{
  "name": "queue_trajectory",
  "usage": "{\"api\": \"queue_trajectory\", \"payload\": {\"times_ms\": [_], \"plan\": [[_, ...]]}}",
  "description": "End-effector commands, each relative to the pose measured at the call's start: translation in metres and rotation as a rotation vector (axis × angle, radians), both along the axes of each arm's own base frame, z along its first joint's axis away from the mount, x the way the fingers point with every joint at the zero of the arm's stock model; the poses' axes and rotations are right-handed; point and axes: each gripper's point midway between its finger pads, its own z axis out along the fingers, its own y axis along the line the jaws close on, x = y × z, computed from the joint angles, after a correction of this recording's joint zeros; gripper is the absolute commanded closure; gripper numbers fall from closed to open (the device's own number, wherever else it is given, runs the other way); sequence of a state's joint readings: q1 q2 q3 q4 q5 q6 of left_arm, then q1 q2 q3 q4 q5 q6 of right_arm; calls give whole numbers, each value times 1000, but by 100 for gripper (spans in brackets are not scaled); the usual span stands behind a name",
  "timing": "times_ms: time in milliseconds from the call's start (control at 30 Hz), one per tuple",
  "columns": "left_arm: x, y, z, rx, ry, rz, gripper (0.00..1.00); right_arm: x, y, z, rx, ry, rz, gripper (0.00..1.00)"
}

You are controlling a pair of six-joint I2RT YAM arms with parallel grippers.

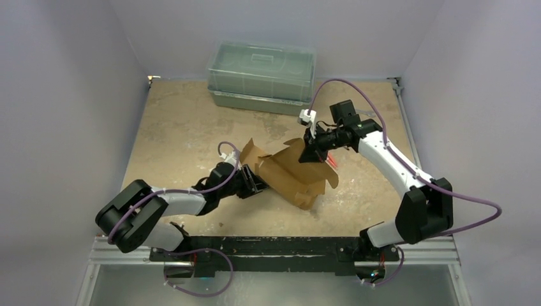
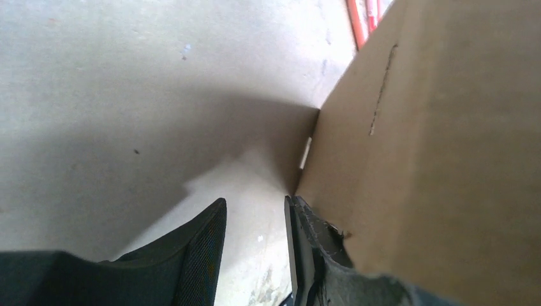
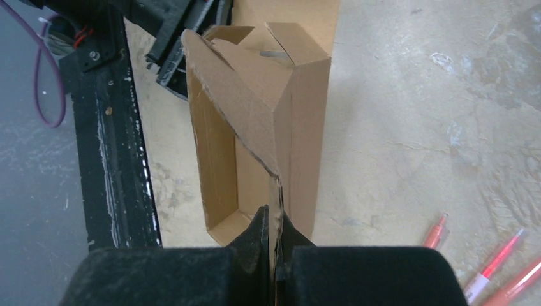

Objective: Fold the paper box

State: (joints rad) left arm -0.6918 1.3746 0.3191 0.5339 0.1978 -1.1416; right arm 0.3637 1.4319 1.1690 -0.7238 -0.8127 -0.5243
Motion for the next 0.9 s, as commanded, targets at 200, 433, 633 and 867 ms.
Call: {"api": "queue_trajectory", "payload": {"times_ms": [200,433,633,867], "plan": [[28,-6,4,-19,-45,8,62,-17,6,-26,41,209,65,100],[32,-5,-1,-6,-34,8,62,-12,6,-35,62,270,55,100],[32,-3,-12,15,-5,-4,62,7,-8,-60,19,319,-45,100],[30,18,-26,126,67,31,60,27,-28,-46,1,177,-146,100]]}}
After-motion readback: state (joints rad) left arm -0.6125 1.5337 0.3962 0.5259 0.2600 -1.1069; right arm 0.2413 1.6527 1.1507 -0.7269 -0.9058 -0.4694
